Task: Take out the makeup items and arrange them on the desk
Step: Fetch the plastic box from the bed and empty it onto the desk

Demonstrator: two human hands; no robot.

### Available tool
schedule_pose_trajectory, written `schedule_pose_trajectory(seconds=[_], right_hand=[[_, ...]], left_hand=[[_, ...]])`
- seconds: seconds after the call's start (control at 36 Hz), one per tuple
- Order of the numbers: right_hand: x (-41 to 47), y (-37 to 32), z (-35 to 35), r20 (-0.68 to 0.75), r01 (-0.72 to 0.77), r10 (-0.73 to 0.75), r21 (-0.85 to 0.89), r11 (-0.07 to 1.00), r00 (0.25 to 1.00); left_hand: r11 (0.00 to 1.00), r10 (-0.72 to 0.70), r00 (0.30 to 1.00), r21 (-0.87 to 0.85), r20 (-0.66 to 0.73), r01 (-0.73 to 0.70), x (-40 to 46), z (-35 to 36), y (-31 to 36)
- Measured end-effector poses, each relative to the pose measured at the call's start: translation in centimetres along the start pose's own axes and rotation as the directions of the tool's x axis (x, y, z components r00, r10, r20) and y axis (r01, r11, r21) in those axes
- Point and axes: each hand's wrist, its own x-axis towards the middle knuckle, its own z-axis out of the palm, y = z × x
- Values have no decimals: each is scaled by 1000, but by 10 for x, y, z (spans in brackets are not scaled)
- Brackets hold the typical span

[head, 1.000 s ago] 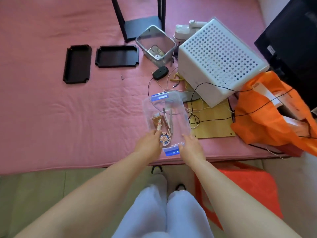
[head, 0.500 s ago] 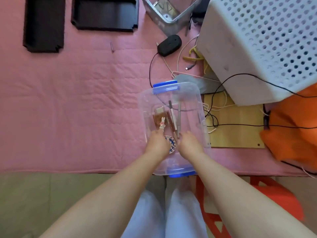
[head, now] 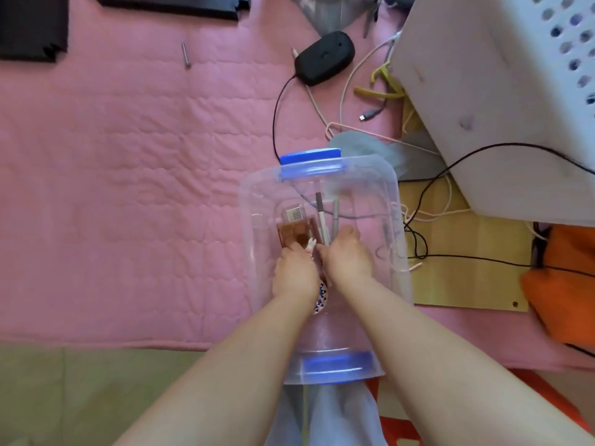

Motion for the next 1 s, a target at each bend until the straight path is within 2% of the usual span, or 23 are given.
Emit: schedule_pose_trajectory(seconds=[0.17,0.33,0.44,0.53,0.67,0.81,1.0], right_hand=[[12,-3,4,0,24,-24,-9,1000,1000],[19,4,8,-50,-2,2,-2,1000,999],[19,2,4,-14,-58,60,99,993,998],[13,2,-3,71,-112,99,214,970,993],[2,3,-3,169,-219,159,442,870,973],[-6,10,-3,201,-247,169,472,846,965],[-21,13,-3,186,-208,130,510,834,974]], left_hand=[[999,-21,1000,-38,5,21,6,2,1],[981,-53,994,-189,-97,34,7,-1,9],[954,-66,989,-297,-133,24,5,-3,10],[924,-82,985,-382,-152,18,3,-6,11],[967,-39,972,-252,-232,-21,2,-12,14],[973,-31,966,-227,-258,-30,9,-16,17],[978,-19,971,-204,-238,-31,5,-15,11]])
